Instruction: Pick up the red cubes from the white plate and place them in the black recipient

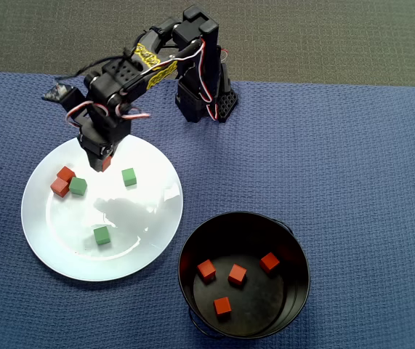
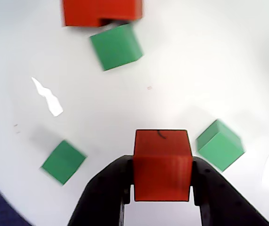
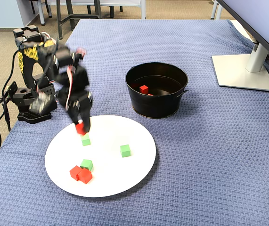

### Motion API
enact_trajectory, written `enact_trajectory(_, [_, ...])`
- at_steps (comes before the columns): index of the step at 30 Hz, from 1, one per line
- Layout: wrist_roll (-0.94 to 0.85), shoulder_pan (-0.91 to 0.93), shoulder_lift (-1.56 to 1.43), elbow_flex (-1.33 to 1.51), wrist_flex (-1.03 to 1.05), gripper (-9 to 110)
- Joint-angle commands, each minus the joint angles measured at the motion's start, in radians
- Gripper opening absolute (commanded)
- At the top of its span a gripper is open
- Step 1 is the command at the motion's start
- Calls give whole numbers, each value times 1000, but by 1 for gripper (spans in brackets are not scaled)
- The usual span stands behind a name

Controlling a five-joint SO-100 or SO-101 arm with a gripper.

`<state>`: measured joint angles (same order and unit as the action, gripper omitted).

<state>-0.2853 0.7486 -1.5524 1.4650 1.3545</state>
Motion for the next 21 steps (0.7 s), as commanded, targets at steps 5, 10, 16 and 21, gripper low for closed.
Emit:
enact_trajectory(5, [152, -249, 121, -466, 21, 0])
enact_trajectory(10, [255, -410, 244, -617, -71, 0])
enact_trajectory(16, [311, -626, 362, -704, -176, 0])
enact_trajectory(21, [353, -799, 390, -678, -219, 0])
